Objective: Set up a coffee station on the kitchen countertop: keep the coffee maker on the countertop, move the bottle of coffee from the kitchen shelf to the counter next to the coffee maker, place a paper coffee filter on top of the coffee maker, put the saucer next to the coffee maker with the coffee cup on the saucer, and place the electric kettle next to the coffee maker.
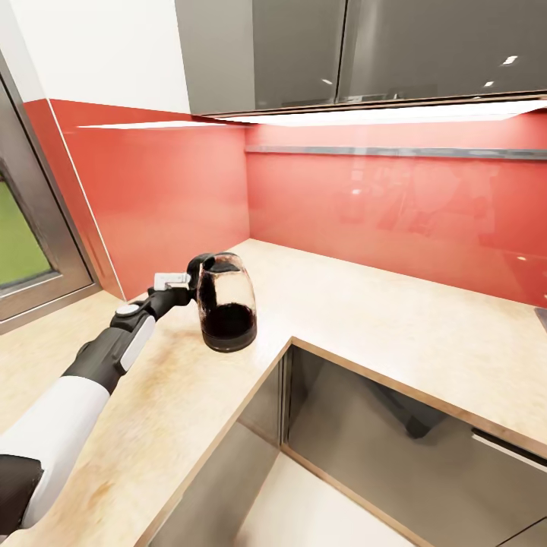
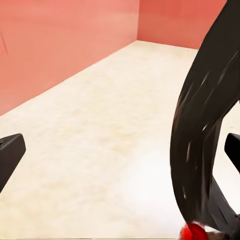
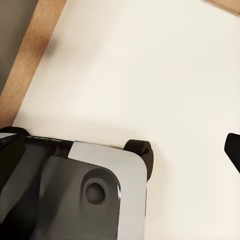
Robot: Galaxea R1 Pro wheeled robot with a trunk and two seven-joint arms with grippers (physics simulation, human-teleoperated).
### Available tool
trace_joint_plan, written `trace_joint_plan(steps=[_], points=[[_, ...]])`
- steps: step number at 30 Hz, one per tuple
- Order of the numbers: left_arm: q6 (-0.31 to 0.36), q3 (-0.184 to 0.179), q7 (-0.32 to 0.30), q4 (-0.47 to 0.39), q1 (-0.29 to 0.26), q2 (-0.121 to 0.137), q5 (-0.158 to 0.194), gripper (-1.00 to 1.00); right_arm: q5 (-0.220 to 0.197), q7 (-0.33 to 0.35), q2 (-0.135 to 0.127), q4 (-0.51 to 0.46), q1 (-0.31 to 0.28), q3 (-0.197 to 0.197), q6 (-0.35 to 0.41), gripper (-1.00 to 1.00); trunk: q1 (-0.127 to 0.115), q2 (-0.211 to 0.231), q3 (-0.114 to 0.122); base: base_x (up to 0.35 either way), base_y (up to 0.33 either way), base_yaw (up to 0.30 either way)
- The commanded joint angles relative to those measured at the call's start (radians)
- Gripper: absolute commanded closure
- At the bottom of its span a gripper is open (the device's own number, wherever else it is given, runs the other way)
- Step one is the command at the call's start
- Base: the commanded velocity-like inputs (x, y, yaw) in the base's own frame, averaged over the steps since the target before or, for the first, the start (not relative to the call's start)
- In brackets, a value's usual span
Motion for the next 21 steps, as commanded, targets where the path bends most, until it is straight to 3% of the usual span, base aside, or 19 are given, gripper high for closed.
trace_joint_plan(steps=[1,20,21], points=[[0.004,-0.002,0.001,0.001,-0.001,0.001,0.007,-1.0,-0.008,0.004,0.0,0.004,-0.002,0.009,-0.006,-1.0,0.0,-0.001,-0.001,0.0,0.0,0.0],[0.007,-0.006,-0.001,0.005,-0.001,-0.003,0.007,-1.0,-0.008,0.004,0.001,0.004,-0.002,0.009,-0.006,-1.0,0.0,-0.001,-0.001,0.0,0.0,0.0],[0.008,-0.006,-0.001,0.005,-0.001,-0.003,0.007,1.0,-0.008,0.004,0.001,0.004,-0.002,0.009,-0.006,-1.0,0.0,-0.001,-0.001,0.0,0.0,0.0]])
